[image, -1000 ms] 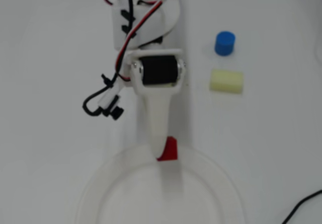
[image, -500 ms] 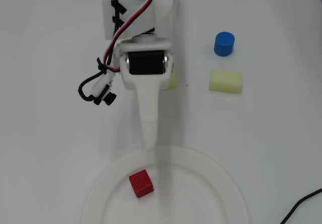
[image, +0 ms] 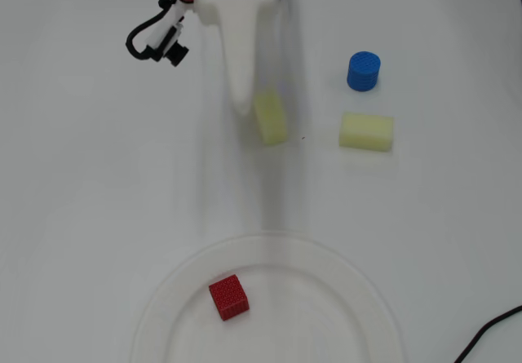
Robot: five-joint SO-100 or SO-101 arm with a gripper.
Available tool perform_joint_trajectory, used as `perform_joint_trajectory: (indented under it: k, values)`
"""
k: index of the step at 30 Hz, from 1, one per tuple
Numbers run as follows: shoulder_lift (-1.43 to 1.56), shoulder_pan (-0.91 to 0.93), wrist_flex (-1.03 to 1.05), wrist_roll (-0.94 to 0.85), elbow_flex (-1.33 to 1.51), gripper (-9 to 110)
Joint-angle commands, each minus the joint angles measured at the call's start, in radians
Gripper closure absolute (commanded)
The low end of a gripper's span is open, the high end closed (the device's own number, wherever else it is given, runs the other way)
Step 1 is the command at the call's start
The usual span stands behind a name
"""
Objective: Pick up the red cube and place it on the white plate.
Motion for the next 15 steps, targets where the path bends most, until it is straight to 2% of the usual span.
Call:
perform_joint_trajectory:
  k: [1, 8, 15]
  values:
    - [0.290, 0.031, 0.002, 0.005, 0.210, 51]
    - [0.739, 0.075, 0.005, -0.040, 0.618, 52]
    - [0.965, 0.112, 0.043, -0.040, 0.867, 54]
